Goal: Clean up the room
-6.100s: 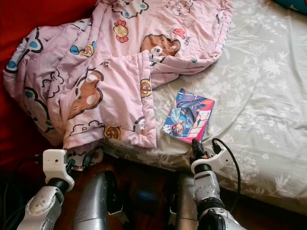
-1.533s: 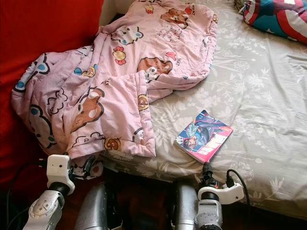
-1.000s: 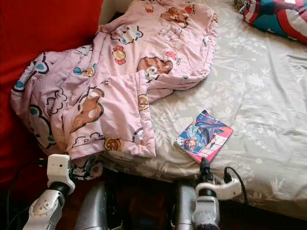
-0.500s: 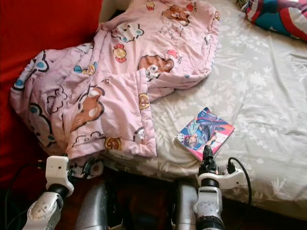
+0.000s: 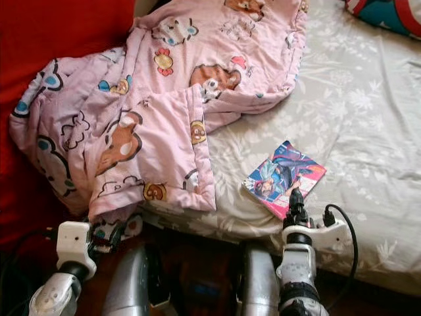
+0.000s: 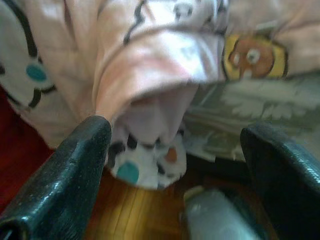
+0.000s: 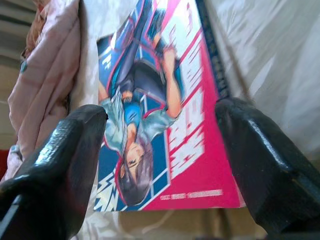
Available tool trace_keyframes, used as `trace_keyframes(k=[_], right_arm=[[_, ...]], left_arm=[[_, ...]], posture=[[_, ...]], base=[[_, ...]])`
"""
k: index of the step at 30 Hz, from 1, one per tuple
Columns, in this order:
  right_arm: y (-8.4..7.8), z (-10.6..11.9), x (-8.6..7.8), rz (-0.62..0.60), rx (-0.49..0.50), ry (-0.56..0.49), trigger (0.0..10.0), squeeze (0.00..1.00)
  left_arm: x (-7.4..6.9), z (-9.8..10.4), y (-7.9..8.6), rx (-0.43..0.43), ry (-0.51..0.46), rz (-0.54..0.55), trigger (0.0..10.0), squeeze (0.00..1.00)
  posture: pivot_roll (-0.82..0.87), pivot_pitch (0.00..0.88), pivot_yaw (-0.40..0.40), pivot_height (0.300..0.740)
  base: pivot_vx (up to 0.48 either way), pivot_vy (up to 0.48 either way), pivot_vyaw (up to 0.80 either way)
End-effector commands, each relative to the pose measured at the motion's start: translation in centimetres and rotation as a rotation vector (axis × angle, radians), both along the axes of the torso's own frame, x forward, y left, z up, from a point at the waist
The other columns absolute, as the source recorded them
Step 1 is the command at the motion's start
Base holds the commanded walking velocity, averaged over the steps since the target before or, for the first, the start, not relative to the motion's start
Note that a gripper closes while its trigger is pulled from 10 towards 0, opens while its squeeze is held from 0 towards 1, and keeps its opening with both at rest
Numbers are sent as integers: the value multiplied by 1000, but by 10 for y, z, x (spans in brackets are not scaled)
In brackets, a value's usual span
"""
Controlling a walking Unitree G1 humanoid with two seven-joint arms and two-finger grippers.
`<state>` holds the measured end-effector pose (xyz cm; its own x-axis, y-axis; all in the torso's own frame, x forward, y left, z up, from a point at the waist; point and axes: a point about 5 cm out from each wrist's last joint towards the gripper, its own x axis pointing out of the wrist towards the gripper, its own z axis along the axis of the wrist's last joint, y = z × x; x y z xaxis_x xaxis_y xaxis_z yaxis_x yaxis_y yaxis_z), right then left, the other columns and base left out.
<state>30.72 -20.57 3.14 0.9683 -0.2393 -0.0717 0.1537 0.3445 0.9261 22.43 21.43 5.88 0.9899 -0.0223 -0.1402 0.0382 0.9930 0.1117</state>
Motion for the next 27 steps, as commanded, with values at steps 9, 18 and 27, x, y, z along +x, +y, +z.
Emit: trace_keyframes(k=[9,18,27], right_arm=[[2,-13,-7,-24,55,60,10000,0],[-5,-32,-26,-77,86,130,10000,0],[11,-37,-24,14,140,147,10000,0]], left_arm=[[-13,-1,6,23,45,2,10000,0],[-18,-1,9,34,61,5,10000,0],[-20,1,7,43,68,-7,10000,0]], posture=[[107,336,21,580],[114,346,25,580],[124,353,28,580]], base=[[0,0,0],[0,0,0],[0,0,0]])
